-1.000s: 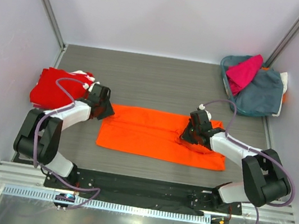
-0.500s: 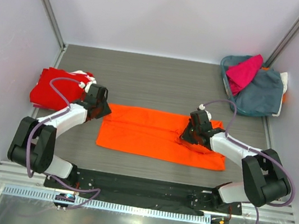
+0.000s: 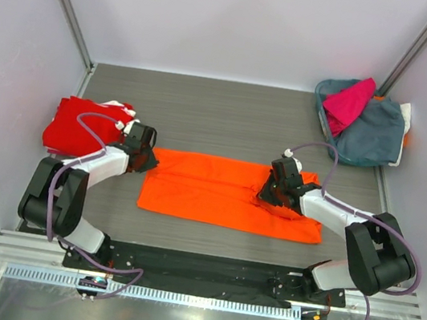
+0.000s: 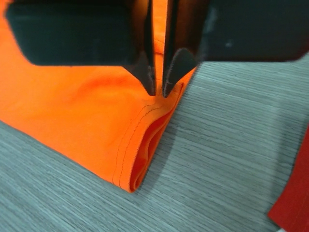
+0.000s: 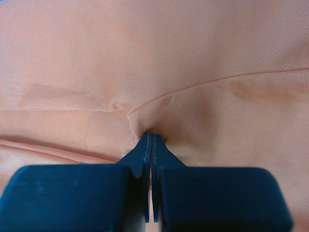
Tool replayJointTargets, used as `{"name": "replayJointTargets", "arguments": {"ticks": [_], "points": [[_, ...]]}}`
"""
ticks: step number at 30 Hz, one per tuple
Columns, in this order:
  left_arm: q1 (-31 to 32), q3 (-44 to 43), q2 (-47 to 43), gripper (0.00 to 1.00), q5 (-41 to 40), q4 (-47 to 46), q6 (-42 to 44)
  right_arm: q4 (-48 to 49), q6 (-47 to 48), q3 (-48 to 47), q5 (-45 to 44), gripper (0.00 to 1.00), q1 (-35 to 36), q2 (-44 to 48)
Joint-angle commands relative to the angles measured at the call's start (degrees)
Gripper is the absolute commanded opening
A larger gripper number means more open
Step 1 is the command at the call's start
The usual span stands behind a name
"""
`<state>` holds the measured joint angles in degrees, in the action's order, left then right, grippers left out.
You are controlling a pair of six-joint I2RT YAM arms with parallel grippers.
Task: Fold and stack the t-shirts
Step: Fold the tshirt
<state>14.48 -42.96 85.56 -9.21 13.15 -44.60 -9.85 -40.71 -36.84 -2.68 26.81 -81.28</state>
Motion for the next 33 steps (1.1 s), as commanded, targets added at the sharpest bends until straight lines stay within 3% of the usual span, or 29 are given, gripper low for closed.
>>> {"name": "replayJointTargets", "arguments": {"ticks": [1,2,10,13,14,17,33], "points": [[-0.33,-0.02,-1.09,0.08,-1.42,0.12,1.09,1.67,0.02,0.19,-1.63,0.01,0.17,0.77],[-0.33,0.07,-1.71,0.01,-1.60,0.73,1.27,1.59,0.02,0.28,-1.80,0.01,0.17,0.77],[-0.33,-0.46,-8.21,0.00,-3.35,6.36,2.94,1.67,-0.16,0.63,-1.89,0.01,0.17,0.85],[-0.33,0.24,-9.27,0.14,-1.69,6.19,2.85,1.76,-0.25,0.89,-1.98,0.01,0.17,1.03],[-0.33,0.16,-9.01,0.27,-0.99,6.10,2.94,1.76,-0.16,0.89,-1.98,0.01,0.17,0.94],[-0.33,-0.37,-7.69,0.39,2.26,5.58,3.64,1.67,-0.16,0.89,-1.89,0.01,0.26,0.94],[1.60,2.09,-4.35,0.37,3.68,4.43,5.14,1.85,0.01,0.89,-1.89,0.02,0.17,0.59]]}}
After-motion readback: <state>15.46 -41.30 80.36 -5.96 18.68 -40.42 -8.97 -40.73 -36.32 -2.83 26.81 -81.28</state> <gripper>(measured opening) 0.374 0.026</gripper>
